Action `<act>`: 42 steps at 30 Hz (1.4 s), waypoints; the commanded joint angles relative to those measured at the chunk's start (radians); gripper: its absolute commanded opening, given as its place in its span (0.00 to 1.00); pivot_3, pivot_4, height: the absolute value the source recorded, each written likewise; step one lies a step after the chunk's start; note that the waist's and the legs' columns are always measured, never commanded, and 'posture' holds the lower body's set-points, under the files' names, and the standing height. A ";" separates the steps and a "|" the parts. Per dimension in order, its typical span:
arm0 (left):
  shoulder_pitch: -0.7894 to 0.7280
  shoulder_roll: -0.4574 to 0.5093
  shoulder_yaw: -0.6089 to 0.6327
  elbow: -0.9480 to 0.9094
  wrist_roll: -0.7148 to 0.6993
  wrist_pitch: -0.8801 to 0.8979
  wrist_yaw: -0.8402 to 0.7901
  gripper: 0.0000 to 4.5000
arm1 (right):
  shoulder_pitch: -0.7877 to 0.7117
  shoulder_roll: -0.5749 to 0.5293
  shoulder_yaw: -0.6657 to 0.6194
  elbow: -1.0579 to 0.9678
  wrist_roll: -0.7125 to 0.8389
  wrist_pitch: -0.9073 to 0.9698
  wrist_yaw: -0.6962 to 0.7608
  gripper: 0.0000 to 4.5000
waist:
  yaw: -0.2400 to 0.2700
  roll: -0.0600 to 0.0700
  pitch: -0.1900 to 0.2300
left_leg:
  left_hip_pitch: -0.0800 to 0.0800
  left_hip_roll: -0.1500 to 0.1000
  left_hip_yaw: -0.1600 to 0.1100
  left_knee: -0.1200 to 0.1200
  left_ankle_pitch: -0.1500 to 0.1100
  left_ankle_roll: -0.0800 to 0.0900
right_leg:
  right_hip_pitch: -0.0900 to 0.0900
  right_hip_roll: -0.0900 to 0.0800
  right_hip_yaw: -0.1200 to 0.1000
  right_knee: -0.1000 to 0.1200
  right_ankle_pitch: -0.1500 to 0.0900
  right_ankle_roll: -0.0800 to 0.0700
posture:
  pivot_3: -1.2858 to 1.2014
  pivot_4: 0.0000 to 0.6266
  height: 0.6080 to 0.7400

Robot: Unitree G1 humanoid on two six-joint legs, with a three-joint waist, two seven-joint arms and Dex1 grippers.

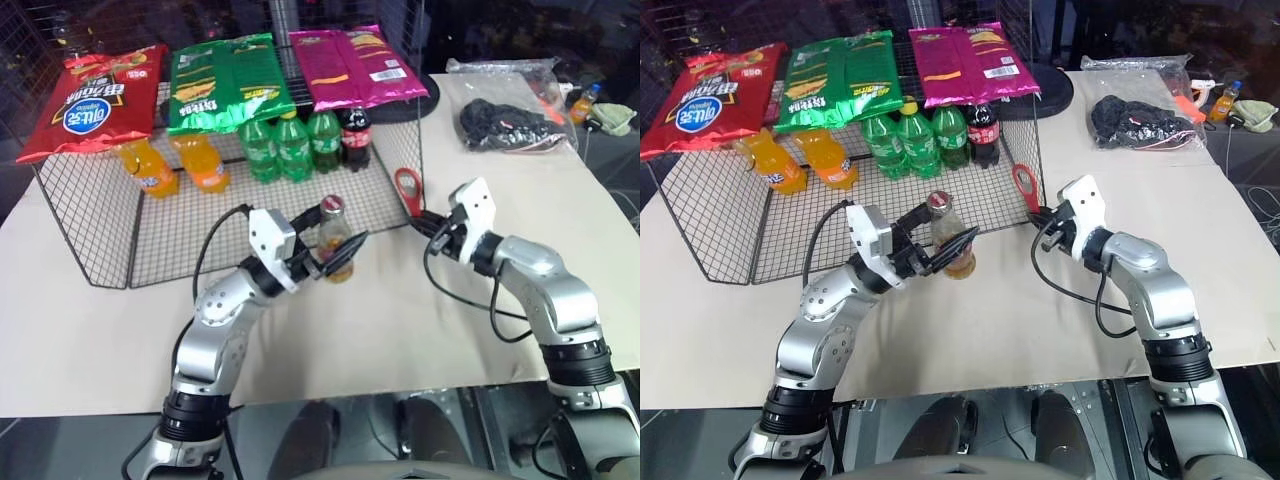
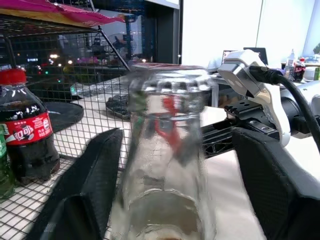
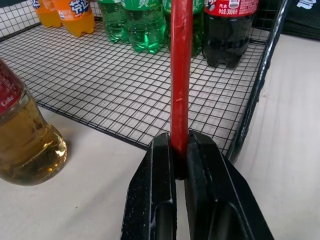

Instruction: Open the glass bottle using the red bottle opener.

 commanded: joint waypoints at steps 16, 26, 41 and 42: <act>0.021 0.001 -0.009 0.105 0.071 -0.147 0.009 0.27 | -0.035 0.036 0.089 -0.064 -0.089 -0.220 0.021 0.00 | 0.000 0.002 -0.002 | 0.002 0.000 0.001 0.000 0.000 0.000 | 0.001 0.000 0.001 0.001 0.000 0.000 | 0.52 0.24 1.00; 0.008 -0.015 -0.024 0.187 0.090 -0.217 0.022 0.27 | 0.001 0.038 0.178 0.040 -0.353 -0.731 -0.029 0.00 | 0.000 0.001 -0.005 | 0.006 0.000 0.001 0.000 0.000 0.000 | 0.005 0.001 0.001 0.001 0.000 0.001 | 0.52 0.24 1.00; -0.006 -0.015 -0.039 0.207 0.094 -0.216 0.029 0.27 | -0.062 0.017 0.236 0.213 -0.611 -0.981 -0.120 0.00 | -0.001 0.001 -0.005 | 0.025 0.003 0.005 -0.002 0.000 0.000 | 0.021 0.005 0.005 0.001 0.000 0.001 | 0.52 0.24 1.00; -0.005 -0.014 -0.039 0.208 0.095 -0.217 0.030 0.27 | -0.066 0.021 0.239 0.215 -0.618 -0.985 -0.125 0.00 | -0.001 0.001 -0.005 | 0.025 0.003 0.005 -0.002 0.000 0.000 | 0.021 0.005 0.005 0.001 0.000 0.001 | 0.52 0.24 1.00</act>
